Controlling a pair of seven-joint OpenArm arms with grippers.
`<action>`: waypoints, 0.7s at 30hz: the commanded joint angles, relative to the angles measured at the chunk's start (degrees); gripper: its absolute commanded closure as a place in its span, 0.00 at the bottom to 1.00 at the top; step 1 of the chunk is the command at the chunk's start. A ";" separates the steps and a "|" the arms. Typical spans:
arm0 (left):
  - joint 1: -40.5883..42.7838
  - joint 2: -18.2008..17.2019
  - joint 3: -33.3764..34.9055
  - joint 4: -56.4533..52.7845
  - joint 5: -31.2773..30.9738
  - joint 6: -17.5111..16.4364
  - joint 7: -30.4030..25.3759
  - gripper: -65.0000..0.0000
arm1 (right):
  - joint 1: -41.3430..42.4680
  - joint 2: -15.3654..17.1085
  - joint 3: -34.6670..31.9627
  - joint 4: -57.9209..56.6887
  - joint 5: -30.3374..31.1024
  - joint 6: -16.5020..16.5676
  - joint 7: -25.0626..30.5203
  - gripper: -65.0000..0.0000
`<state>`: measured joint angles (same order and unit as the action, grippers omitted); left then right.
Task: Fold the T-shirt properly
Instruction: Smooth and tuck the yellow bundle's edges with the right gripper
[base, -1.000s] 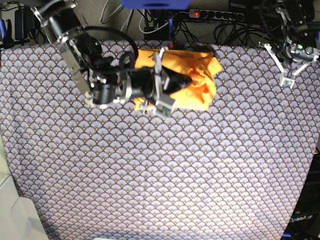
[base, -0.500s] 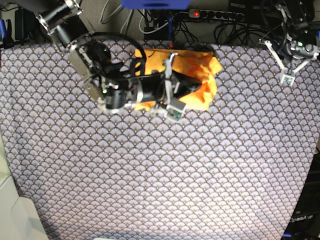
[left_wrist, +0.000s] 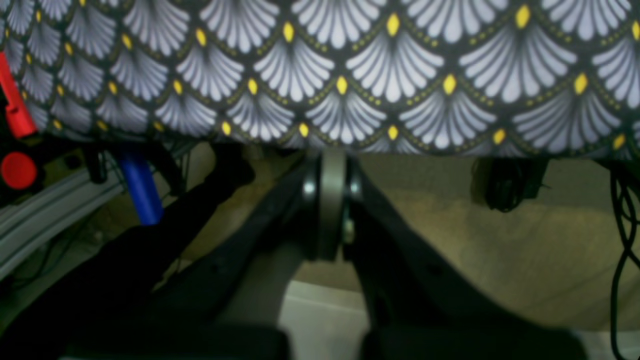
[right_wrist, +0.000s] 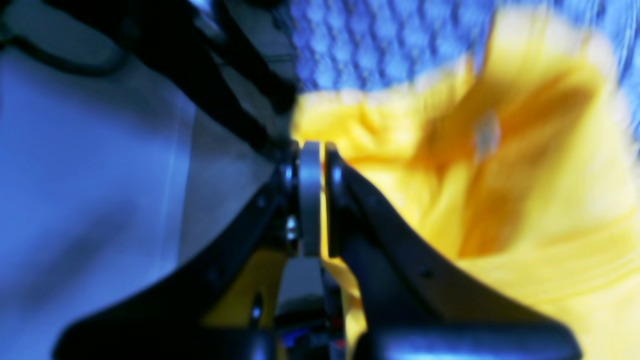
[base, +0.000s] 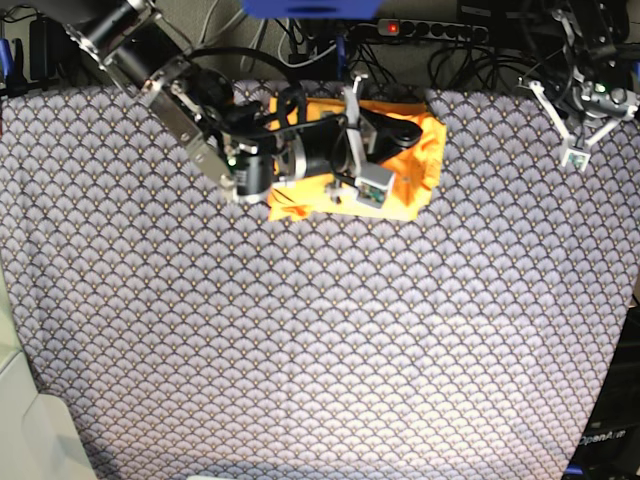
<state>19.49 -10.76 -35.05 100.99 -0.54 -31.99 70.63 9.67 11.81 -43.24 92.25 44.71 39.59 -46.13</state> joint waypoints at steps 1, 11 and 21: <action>-0.01 -0.88 -0.25 1.03 0.14 -0.06 -0.08 1.00 | 1.10 -0.34 0.47 2.48 1.05 0.41 0.02 1.00; 0.34 -0.88 -0.34 1.03 0.14 -0.06 -0.08 1.00 | 4.09 -2.10 4.61 -7.46 -2.47 0.41 2.04 1.00; 0.34 -0.80 -0.34 1.03 0.14 -0.06 0.09 1.00 | 6.99 -3.07 4.52 -14.49 -2.64 0.41 5.47 1.00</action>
<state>19.81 -10.76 -35.05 100.99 -0.51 -31.97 70.89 15.53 9.41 -38.89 76.93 40.91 39.57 -42.00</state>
